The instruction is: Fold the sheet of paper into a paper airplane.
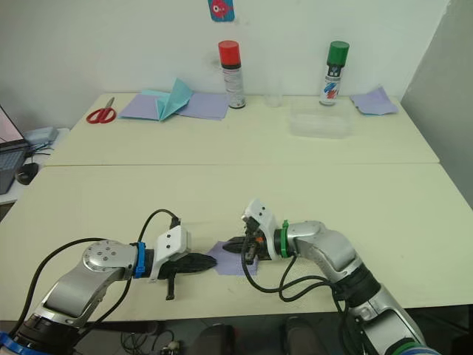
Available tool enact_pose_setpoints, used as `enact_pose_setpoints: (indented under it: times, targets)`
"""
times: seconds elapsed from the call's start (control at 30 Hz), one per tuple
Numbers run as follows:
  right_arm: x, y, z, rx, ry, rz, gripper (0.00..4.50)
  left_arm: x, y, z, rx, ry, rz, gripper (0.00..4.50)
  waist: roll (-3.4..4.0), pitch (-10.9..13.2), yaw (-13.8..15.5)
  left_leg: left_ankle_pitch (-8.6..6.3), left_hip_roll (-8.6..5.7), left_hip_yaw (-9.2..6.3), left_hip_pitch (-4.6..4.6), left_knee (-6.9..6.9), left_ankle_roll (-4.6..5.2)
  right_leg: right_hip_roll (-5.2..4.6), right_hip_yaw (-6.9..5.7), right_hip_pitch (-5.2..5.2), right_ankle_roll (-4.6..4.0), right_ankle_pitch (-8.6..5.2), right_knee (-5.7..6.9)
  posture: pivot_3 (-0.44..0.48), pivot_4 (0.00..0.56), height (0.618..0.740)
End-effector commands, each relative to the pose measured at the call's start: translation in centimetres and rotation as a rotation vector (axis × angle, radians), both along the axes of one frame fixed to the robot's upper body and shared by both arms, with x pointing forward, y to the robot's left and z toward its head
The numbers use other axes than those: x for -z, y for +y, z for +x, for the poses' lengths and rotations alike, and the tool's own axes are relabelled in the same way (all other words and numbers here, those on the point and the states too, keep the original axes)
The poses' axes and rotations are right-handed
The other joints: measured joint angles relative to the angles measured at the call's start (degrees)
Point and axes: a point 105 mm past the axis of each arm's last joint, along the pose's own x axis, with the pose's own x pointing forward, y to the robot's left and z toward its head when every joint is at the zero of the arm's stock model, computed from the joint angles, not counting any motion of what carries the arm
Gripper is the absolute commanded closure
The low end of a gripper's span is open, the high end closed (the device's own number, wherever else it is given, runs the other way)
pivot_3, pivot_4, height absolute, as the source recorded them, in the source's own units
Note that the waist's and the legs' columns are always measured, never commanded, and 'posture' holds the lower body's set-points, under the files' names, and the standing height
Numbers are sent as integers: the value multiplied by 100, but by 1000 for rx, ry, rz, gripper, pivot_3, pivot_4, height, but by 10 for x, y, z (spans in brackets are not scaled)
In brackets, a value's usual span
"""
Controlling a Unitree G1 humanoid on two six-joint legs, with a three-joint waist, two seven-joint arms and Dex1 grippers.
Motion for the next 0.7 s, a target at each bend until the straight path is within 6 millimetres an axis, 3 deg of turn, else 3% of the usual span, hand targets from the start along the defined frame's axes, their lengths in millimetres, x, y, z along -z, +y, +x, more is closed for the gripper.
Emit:
enact_pose_setpoints:
  times: [0.03,0.43,0.7]
  targets:
    - [-5,2,-4,-81,-110,5,4492,17,22,0,-87,77,73,4500,0,0,2,0,0,-1,0,-1,0,1,-1,0,0,0,0,0,150,740]
    - [24,1,-13,-255,-363,-124,4492,14,30,0,-143,110,60,4500,-2,2,-5,0,0,1,4,-4,0,8,-7,-3,-4,-2,2,0,150,740]
    - [36,0,-9,-262,-372,-188,4492,10,34,0,-146,101,62,4500,-7,5,-6,0,1,0,4,-6,-1,9,-8,-3,1,1,5,0,150,740]
